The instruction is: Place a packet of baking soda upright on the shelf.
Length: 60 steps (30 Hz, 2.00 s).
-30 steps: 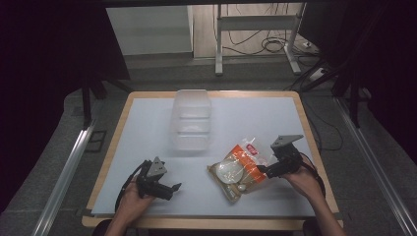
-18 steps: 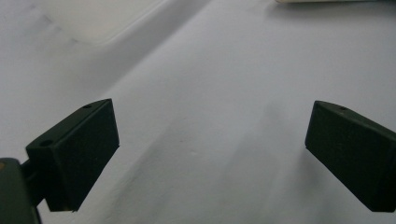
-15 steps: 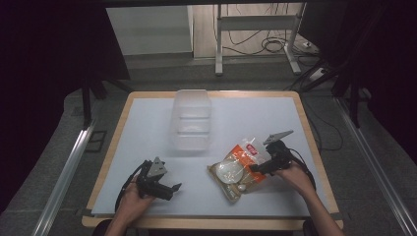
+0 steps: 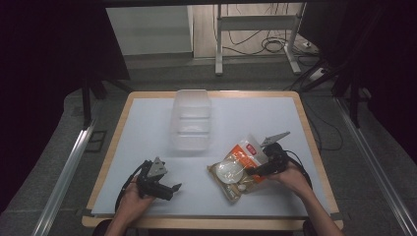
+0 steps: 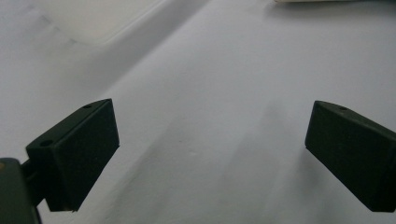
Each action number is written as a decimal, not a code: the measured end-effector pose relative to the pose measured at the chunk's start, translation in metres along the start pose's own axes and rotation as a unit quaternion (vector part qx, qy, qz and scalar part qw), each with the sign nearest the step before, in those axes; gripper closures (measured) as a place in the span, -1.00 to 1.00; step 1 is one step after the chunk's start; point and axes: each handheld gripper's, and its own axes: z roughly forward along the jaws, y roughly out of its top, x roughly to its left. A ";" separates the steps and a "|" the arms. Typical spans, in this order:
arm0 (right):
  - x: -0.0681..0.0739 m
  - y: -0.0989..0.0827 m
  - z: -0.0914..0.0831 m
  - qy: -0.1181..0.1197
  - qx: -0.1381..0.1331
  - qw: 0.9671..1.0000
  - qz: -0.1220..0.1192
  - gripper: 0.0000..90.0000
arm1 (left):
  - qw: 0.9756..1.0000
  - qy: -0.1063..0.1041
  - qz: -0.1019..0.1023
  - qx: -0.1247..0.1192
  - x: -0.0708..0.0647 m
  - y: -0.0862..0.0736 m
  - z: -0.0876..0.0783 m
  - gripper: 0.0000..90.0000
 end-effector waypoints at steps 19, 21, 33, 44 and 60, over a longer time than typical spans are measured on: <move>0.017 0.009 -0.015 -0.025 -0.031 0.999 0.006 0.97 | 1.000 0.000 0.000 -0.002 0.001 0.000 0.000 -0.93; 0.019 0.011 -0.020 -0.017 -0.042 0.999 0.005 0.97 | 1.000 -0.001 0.000 -0.002 0.001 0.000 0.000 -0.93; 0.049 0.034 -0.033 0.005 -0.071 0.997 -0.034 0.97 | 1.000 0.000 -0.003 -0.002 0.000 0.000 -0.001 -0.93; 0.065 0.055 -0.039 0.007 -0.067 0.996 -0.057 0.97 | 1.000 0.002 0.001 -0.002 0.001 0.000 -0.001 -0.93; 0.057 0.086 -0.055 -0.040 -0.093 0.992 -0.071 0.98 | 1.000 0.001 0.002 -0.001 0.001 0.000 -0.001 -0.93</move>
